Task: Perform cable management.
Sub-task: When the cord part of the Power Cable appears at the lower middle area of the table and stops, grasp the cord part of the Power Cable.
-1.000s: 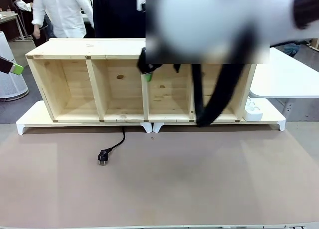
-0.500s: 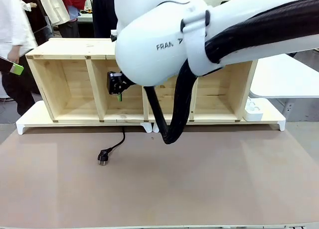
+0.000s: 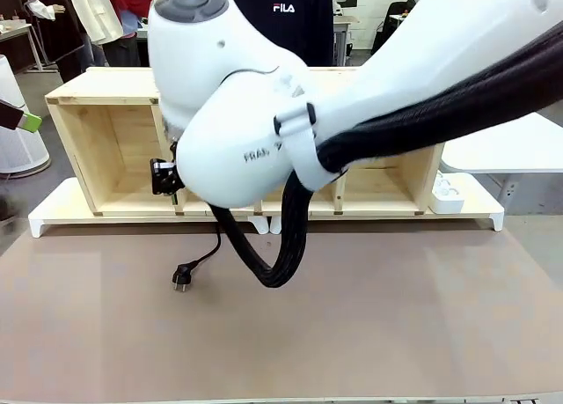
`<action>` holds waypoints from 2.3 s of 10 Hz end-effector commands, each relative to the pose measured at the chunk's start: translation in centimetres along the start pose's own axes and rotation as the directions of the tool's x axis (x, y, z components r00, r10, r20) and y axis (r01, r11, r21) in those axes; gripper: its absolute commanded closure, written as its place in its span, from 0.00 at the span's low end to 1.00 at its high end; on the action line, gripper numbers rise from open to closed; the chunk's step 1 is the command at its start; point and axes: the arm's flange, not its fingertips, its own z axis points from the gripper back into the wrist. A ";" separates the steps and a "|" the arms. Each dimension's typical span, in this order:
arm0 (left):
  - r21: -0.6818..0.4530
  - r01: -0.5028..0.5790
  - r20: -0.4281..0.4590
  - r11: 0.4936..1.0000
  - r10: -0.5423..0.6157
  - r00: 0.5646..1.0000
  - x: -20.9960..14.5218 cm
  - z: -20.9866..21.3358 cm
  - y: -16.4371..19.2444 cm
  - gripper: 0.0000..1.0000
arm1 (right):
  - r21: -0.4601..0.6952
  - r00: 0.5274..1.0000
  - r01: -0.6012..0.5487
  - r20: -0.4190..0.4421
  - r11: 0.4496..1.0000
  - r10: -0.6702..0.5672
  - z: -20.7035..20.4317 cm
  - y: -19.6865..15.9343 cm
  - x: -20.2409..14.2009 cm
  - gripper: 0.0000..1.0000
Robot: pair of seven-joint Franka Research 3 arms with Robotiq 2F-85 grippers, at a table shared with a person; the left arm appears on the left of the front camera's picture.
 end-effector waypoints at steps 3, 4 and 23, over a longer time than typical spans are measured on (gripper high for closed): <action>0.005 -0.002 0.012 1.000 0.002 1.000 0.1 -0.2 0.1 0.00 | 0.000 1.000 0.000 0.000 1.000 0.000 0.0 0.0 0.0 0.00; 0.005 -0.002 0.012 1.000 0.002 1.000 0.1 -0.2 0.1 0.00 | 0.000 1.000 0.000 0.000 1.000 0.000 0.0 0.0 0.0 0.00; 0.005 -0.002 0.012 1.000 0.002 1.000 0.1 -0.2 0.1 0.00 | -0.023 0.890 0.348 -0.304 0.937 -0.338 -14.5 3.1 1.0 0.00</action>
